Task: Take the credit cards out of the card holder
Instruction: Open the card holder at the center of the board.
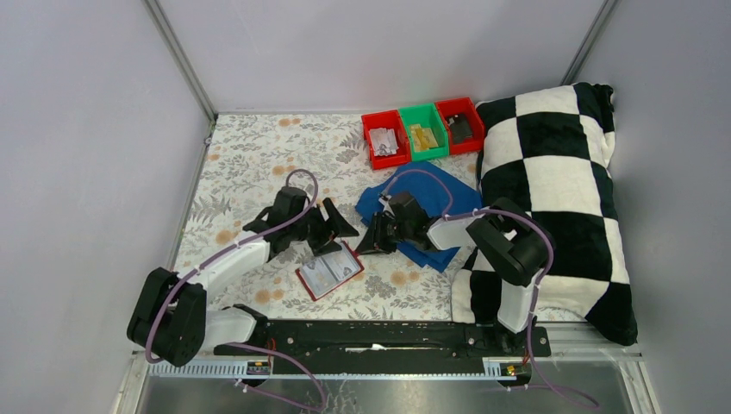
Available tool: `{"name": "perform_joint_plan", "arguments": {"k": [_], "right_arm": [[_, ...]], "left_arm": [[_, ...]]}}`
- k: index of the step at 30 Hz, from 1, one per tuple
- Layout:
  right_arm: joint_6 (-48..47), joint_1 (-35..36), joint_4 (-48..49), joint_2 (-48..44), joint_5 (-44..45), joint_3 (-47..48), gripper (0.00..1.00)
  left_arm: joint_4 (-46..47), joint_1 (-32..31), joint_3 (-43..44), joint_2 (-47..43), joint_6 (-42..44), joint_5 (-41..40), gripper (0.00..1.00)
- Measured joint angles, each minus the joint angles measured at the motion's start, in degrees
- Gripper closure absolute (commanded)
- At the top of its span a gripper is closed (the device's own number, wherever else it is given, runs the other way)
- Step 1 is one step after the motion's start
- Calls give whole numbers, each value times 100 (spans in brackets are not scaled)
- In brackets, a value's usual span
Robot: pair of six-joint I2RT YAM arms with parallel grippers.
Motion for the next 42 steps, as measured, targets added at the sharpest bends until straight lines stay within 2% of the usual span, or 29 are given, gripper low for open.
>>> {"name": "perform_joint_plan", "arguments": {"k": [2, 8, 19, 25, 28, 42], "right_arm": [[-90, -7, -179, -197, 114, -59, 64], [-450, -4, -643, -885, 461, -101, 63], [-929, 813, -1082, -710, 470, 778, 63], [-942, 927, -1113, -280, 350, 942, 64], [-942, 925, -1246, -116, 385, 935, 64], [-780, 881, -1279, -94, 514, 839, 66]], "left_arm": [[-356, 15, 264, -20, 162, -155, 25], [-1235, 229, 612, -411, 588, -520, 29], [-2549, 509, -46, -1172, 470, -1488, 39], [-2396, 527, -487, -933, 326, -1582, 40], [-2120, 544, -428, -645, 358, -1438, 40], [-1412, 1014, 1016, 1255, 1508, -1314, 39]]}}
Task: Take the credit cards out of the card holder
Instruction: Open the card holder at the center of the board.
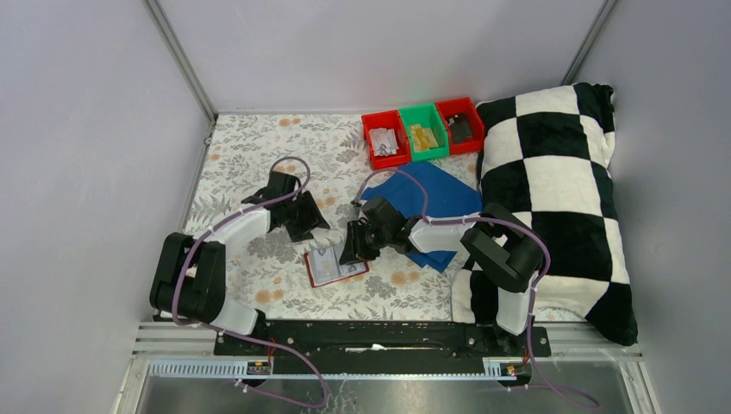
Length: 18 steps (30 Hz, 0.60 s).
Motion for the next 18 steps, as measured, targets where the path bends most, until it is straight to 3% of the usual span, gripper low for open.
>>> {"name": "perform_joint_plan", "arguments": {"k": [8, 15, 18], "right_arm": [[173, -164, 4, 0, -11, 9, 68], [350, -186, 168, 33, -138, 63, 69], [407, -186, 271, 131, -219, 94, 69]], "left_arm": [[-313, 31, 310, -474, 319, -46, 41], [-450, -17, -529, -1554, 133, 297, 40], [-487, -103, -901, -1711, 7, 420, 44]]}}
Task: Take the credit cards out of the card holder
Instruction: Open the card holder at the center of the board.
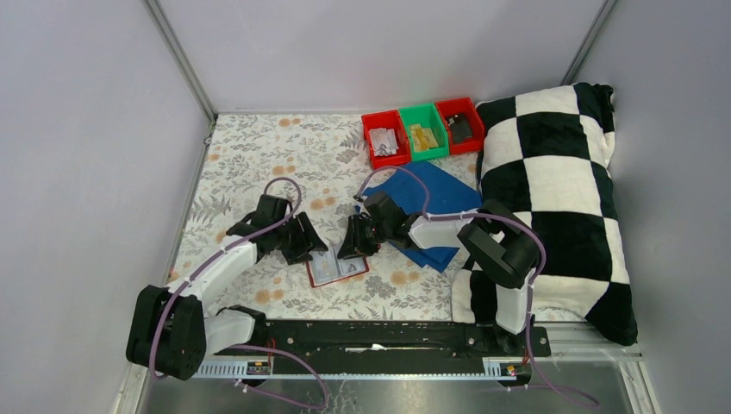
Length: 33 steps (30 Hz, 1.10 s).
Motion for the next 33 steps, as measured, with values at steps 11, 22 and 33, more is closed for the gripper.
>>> {"name": "perform_joint_plan", "arguments": {"k": [11, 22, 33], "right_arm": [[144, 0, 164, 348, -238, 164, 69], [302, 0, 361, 483, -380, 190, 69], [352, 0, 376, 533, -426, 232, 69]], "left_arm": [[105, -208, -212, 354, -146, 85, 57], [234, -223, -238, 507, -186, -48, 60], [584, -223, -424, 468, -304, 68, 59]]}}
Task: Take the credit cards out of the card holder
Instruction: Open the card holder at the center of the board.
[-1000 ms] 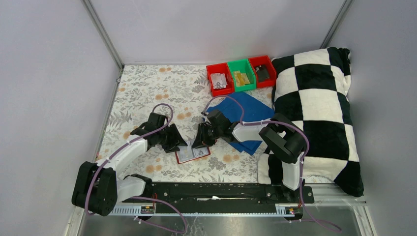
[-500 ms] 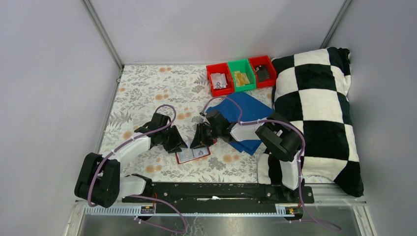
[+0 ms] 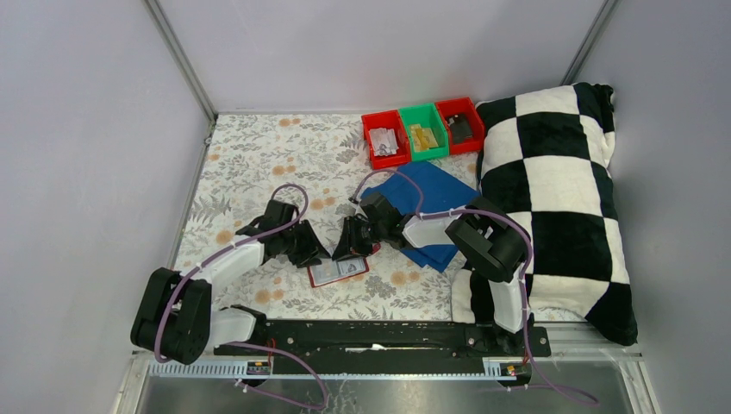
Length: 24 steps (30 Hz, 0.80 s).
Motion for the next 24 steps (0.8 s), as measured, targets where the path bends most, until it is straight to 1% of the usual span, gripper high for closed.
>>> {"name": "perform_joint_plan", "arguments": {"k": [5, 8, 10, 13, 17, 20, 24], "right_arm": [[0, -7, -2, 0, 9, -2, 69], [0, -52, 22, -24, 28, -50, 69], [-20, -114, 11, -133, 85, -151, 69], [-131, -256, -72, -387, 273, -326, 68], [-337, -483, -282, -741, 511, -466, 68], [-431, -555, -313, -918, 654, -551, 68], [-492, -557, -343, -929, 695, -573, 69]], "left_arm": [[293, 0, -33, 157, -57, 201, 59], [306, 0, -17, 166, -48, 199, 55], [181, -20, 57, 149, -22, 98, 52], [-205, -42, 195, -52, 94, -361, 48], [-678, -33, 302, -216, 190, -758, 49], [-815, -33, 295, -210, 188, -804, 50], [-728, -33, 149, -184, 157, -713, 52]]}}
